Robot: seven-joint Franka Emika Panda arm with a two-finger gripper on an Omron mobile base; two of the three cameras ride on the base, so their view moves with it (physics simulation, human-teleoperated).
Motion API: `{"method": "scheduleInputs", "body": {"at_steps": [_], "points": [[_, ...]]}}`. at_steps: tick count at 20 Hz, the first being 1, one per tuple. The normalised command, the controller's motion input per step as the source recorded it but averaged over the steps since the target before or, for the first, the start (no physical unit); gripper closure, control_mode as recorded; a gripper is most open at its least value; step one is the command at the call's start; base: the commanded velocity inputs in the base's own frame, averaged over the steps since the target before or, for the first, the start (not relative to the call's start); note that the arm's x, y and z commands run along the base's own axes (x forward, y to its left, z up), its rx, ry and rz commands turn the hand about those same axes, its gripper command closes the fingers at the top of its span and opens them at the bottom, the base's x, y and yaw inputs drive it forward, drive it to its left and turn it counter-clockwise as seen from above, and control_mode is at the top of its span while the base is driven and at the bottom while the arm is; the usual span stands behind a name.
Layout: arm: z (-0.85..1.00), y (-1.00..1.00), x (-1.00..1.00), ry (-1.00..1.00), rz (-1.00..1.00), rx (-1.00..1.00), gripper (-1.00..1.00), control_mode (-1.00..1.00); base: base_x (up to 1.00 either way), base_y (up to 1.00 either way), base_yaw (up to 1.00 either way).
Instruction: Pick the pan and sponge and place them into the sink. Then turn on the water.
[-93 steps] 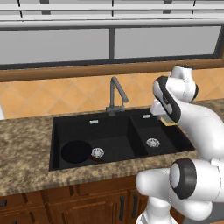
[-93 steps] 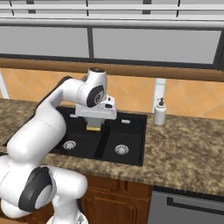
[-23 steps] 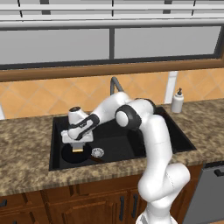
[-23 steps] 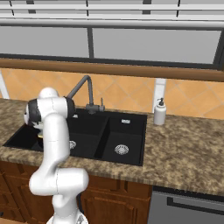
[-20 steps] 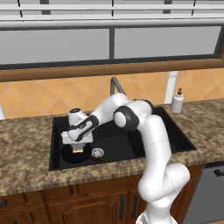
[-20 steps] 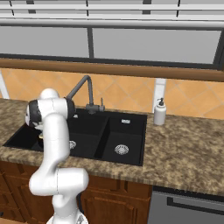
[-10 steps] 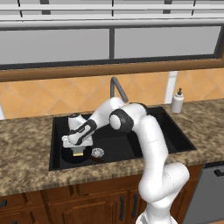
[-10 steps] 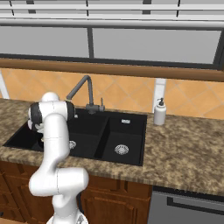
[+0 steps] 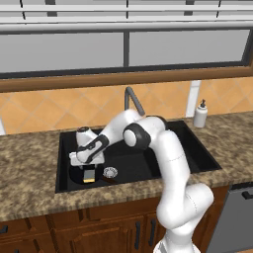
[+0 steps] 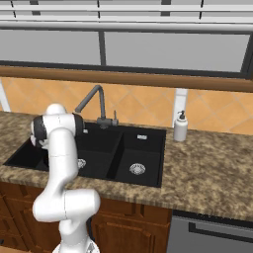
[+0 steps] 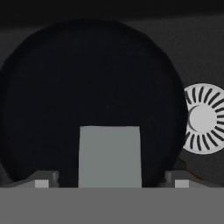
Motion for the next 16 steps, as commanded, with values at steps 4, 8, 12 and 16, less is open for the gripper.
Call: {"method": "scheduleInputs", "body": {"at_steps": [4,8,12,16], "points": [[0.44,0.00,-0.11,-0.12,0.00,0.00,-1.00,-1.00,0.00,0.00,0.00],[0.72,-0.01,-0.52,-0.16,0.00,0.00,-1.00,-1.00,0.00,0.00,0.00],[0.66,-0.10,-0.62,-0.19,0.01,0.00,-1.00,-1.00,0.00,0.00,0.00],[0.78,-0.16,-0.50,-0.25,0.08,0.00,-1.00,-1.00,0.00,0.00,0.00]]}}
